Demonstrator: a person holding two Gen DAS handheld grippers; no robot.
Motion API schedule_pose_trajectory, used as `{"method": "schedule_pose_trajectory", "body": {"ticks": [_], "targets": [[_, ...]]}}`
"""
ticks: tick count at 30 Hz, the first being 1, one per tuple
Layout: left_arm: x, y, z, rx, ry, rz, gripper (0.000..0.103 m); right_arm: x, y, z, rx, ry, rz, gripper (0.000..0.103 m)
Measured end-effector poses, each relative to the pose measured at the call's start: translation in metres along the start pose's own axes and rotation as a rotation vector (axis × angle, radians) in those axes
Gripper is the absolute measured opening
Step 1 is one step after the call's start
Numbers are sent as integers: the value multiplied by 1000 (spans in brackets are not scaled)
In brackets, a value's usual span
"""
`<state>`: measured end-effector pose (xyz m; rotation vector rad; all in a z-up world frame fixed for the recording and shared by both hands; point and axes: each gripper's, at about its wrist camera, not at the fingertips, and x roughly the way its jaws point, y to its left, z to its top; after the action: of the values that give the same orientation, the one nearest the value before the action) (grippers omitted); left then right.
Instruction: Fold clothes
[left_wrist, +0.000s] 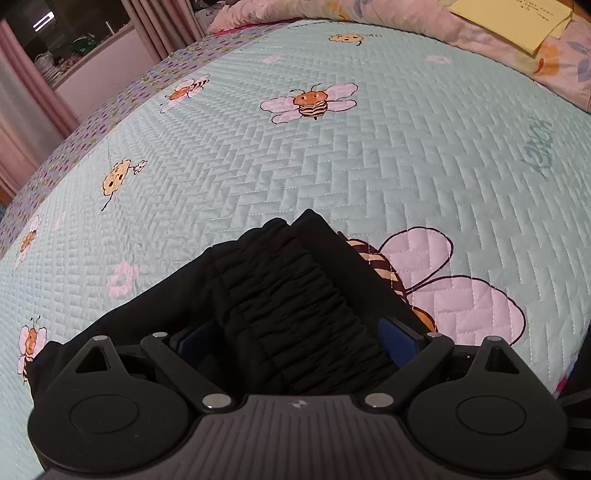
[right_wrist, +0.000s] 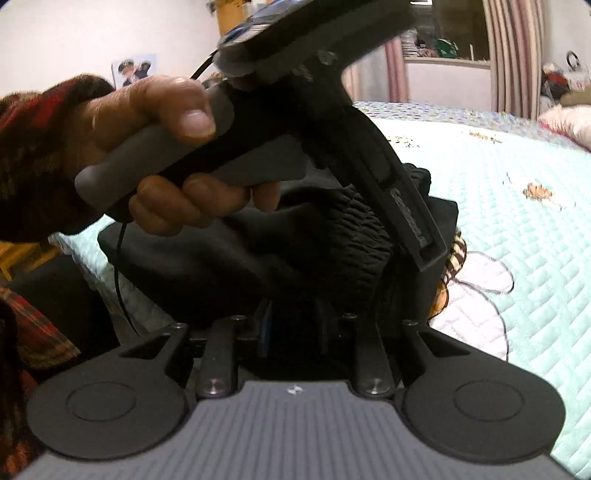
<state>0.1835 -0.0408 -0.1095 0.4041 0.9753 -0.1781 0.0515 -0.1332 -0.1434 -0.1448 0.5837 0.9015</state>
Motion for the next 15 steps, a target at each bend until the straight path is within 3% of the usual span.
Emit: {"method": "schedule_pose_trajectory", "body": {"ticks": [6,9,15], "targets": [[-12,9,-3,-47,-19,-33,90,-4,8,2,-29,20,-32,26],[-19,16,-18,-97,-12,-88,84,-6,7,2,-23,22,-33,26],[-32,31,-49,-195,2,-199,81,-13,0,4,27,22,-13,26]]}}
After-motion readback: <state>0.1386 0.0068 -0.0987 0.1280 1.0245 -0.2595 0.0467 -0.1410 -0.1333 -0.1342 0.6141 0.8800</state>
